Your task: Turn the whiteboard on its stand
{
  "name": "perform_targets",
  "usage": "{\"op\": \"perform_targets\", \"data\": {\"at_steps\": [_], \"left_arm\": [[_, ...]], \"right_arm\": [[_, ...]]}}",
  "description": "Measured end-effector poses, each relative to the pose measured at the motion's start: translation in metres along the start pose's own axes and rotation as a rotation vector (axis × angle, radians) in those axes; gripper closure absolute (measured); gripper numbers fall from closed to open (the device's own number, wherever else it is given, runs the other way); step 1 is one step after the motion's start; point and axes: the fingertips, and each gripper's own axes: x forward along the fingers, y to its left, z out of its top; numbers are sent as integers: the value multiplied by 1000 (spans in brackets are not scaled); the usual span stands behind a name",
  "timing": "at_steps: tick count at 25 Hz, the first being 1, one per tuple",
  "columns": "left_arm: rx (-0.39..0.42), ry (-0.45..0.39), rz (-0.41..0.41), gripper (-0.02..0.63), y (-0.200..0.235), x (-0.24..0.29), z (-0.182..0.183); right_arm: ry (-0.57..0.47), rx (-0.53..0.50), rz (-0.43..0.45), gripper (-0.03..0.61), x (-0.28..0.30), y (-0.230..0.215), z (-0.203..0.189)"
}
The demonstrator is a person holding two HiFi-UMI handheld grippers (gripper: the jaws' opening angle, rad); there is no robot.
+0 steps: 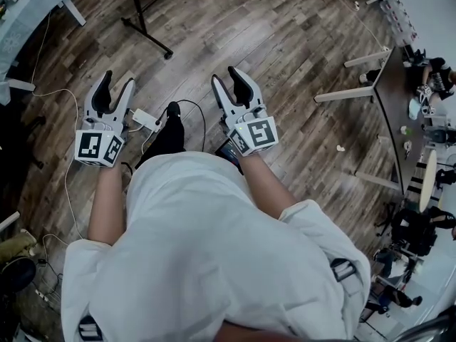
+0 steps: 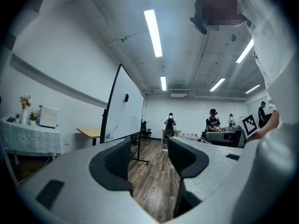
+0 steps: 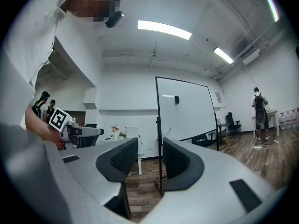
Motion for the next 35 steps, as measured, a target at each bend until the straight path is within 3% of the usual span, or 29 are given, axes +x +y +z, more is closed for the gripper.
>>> {"op": "perform_targets", "data": {"at_steps": [10, 24, 35], "left_arm": [[-18, 4, 18, 383, 56, 85, -7], [-6, -1, 65, 383, 169, 231, 9], [-17, 10, 146, 371, 217, 322, 1]], "right_arm": [[13, -29, 20, 414, 90, -53, -3], [29, -112, 37, 388, 267, -146, 9], [42, -68, 92, 368, 351, -232, -4]]}}
